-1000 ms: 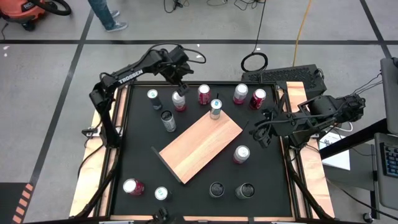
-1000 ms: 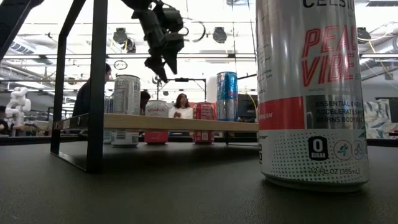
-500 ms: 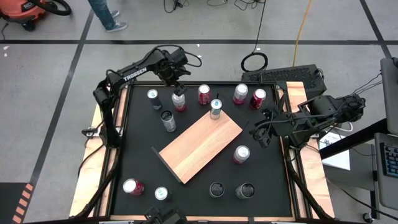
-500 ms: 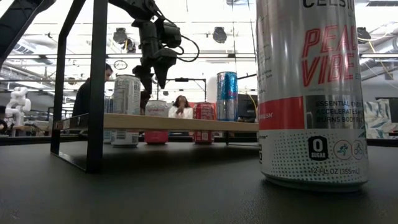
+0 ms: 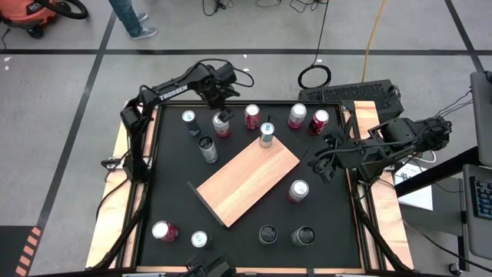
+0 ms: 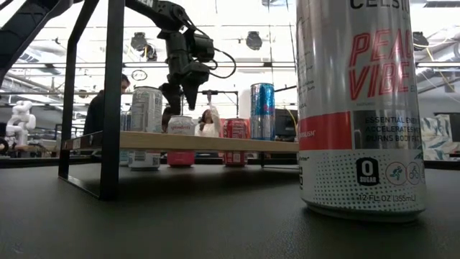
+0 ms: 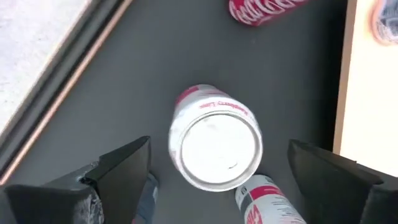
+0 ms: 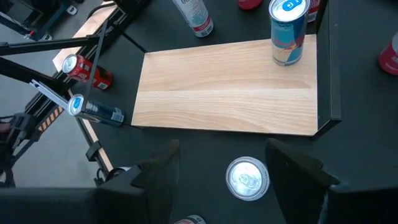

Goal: Place canned beverage on shelf
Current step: Put the top left pink soda can on the shelf

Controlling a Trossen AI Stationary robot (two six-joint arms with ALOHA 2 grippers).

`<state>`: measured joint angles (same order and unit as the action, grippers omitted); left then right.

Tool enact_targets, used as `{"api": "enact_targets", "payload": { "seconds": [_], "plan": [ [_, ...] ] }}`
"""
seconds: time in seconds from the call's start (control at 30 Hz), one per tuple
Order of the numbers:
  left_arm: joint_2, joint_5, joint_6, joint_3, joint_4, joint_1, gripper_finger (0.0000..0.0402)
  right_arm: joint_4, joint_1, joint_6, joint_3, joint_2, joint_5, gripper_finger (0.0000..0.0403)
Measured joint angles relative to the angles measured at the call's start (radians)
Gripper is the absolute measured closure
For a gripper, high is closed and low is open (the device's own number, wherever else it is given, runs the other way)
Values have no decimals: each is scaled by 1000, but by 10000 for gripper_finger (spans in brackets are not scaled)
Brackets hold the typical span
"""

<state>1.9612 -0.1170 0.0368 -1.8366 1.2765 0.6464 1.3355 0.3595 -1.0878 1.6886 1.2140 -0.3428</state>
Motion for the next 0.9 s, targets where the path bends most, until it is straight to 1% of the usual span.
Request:
{"api": "enact_targets", "payload": {
  "seconds": [0.2,0.33,0.67,0.9],
  "plan": [
    [-1,-2,-26,0,-1,-6,36,0,0,0,0,0,0,190],
    [-1,12,-52,27,-18,-6,36,0,0,1,0,0,0,190],
    [-1,17,-42,112,-71,-7,36,0,0,16,0,0,-1,190],
    [-1,17,-27,144,-96,-7,36,0,0,26,0,0,-1,190]
  ]
}}
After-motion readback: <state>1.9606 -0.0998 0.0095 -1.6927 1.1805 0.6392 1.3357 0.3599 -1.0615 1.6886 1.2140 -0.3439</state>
